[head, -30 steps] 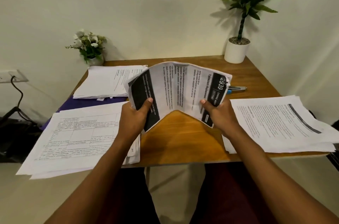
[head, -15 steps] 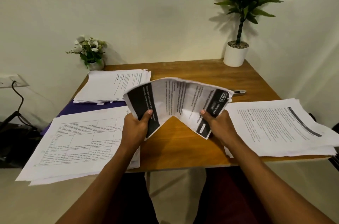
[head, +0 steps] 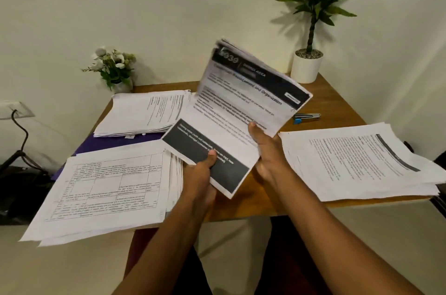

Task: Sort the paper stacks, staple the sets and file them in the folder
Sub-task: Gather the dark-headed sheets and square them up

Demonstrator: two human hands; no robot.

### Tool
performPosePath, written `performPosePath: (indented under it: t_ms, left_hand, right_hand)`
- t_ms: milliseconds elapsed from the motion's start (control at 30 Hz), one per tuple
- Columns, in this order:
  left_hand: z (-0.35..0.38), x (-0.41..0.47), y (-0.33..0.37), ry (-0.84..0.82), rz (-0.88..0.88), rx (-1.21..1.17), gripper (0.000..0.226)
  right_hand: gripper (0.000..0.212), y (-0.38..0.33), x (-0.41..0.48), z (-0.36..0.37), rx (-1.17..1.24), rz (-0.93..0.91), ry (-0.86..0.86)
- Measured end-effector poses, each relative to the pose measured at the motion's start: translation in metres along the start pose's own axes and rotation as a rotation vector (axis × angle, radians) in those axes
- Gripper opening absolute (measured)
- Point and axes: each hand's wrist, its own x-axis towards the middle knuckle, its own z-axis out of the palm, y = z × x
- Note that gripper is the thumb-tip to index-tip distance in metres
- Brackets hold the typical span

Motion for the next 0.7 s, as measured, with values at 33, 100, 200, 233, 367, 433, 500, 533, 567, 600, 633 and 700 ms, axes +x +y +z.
performPosePath:
  t_ms: [33, 100, 200, 233, 367, 433, 500, 533, 567, 600, 633, 700]
  left_hand:
    - [0.0, -0.003, -0.005, -0.007, -0.017, -0.028, 0.04]
    - [-0.003, -0.006, -0.011, -0.035, -0.044, -0.046, 0.04]
    - [-0.013, -0.005, -0.004, -0.118, -0.012, 0.027, 0.037]
    - [-0.02, -0.003, 0.004, -0.135, 0.009, 0.041, 0.036]
    - [-0.04, 0.016, 0.06, -0.226, 0.009, 0.152, 0.03]
    - [-0.043, 0.024, 0.088, -0.326, 0.015, 0.361, 0.032]
    - [-0.035, 0.025, 0.105, -0.424, 0.024, 0.544, 0.033]
    - [-0.027, 0.022, 0.11, -0.45, 0.045, 0.613, 0.031]
    - [-0.018, 0.019, 0.113, -0.458, 0.087, 0.659, 0.03]
    - [-0.009, 0.016, 0.114, -0.455, 0.142, 0.686, 0.029]
    - [-0.001, 0.012, 0.116, -0.445, 0.214, 0.703, 0.028]
    - [0.013, 0.007, 0.117, -0.421, 0.383, 0.719, 0.024]
  right_hand:
    - [0.042, -0.002, 0.001, -0.001, 0.012, 0.011, -0.01]
    - [0.037, -0.004, 0.004, -0.004, 0.002, 0.044, -0.024]
    - [0.034, -0.008, 0.006, -0.011, -0.032, 0.07, -0.008]
    - [0.034, -0.011, 0.007, -0.012, -0.04, 0.065, -0.003]
    - [0.034, -0.026, 0.009, -0.024, -0.084, 0.061, -0.037]
    - [0.039, -0.032, 0.008, -0.026, -0.126, 0.087, -0.109]
    - [0.039, -0.038, 0.006, -0.024, -0.173, 0.084, -0.167]
    - [0.036, -0.041, 0.005, -0.021, -0.2, 0.068, -0.18]
    - [0.032, -0.045, 0.003, -0.017, -0.231, 0.036, -0.185]
    - [0.027, -0.049, 0.0, -0.011, -0.274, -0.007, -0.186]
    - [0.023, -0.052, 0.0, -0.006, -0.338, -0.055, -0.175]
    - [0.011, -0.06, 0.0, 0.002, -0.519, -0.159, -0.141]
